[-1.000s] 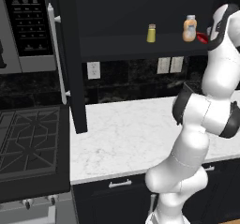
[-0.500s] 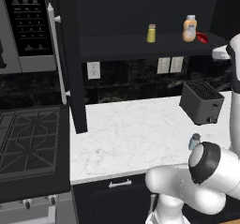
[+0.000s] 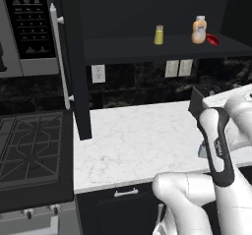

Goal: Put the shaker and condiment bottle from the counter next to their counterparts in the cabinet.

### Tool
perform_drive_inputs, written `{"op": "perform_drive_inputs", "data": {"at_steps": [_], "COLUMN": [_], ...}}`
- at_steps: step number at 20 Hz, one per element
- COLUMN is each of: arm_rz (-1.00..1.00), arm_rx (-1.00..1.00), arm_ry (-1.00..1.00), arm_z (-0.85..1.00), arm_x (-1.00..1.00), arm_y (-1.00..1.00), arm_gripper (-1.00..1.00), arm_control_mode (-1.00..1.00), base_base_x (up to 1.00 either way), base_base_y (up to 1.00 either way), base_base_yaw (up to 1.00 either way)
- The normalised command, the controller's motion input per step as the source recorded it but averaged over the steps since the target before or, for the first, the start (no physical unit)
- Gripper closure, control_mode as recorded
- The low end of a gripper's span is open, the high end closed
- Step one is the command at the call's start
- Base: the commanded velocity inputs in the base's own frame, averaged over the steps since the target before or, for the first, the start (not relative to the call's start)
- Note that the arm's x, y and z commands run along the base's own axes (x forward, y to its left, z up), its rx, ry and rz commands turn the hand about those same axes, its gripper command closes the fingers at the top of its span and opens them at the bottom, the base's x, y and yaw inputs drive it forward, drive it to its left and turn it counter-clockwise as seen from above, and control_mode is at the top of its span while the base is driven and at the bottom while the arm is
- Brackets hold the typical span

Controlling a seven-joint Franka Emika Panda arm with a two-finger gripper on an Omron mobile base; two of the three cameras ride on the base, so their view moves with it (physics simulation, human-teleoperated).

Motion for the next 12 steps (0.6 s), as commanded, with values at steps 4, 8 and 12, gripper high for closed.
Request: {"op": "perform_drive_inputs", "data": {"at_steps": [4, 8, 12], "arm_rz": [-0.78, -0.76, -0.47], "arm_rx": [-0.03, 0.04, 0.12], "arm_ry": [0.11, 0.06, 0.0], "arm_z": [-0.71, -0.76, -0.41], "arm_x": [-0.27, 0.0, 0.0], "arm_y": [0.37, 0.64, 1.0], "arm_gripper": [-1.0, -1.0, -1.0], "arm_control_mode": [-1.0, -1.0, -1.0], "base_base_x": [0.0, 0.0, 0.0], "base_base_y": [0.0, 0.0, 0.0], "base_base_yaw": [0.0, 0.0, 0.0]}}
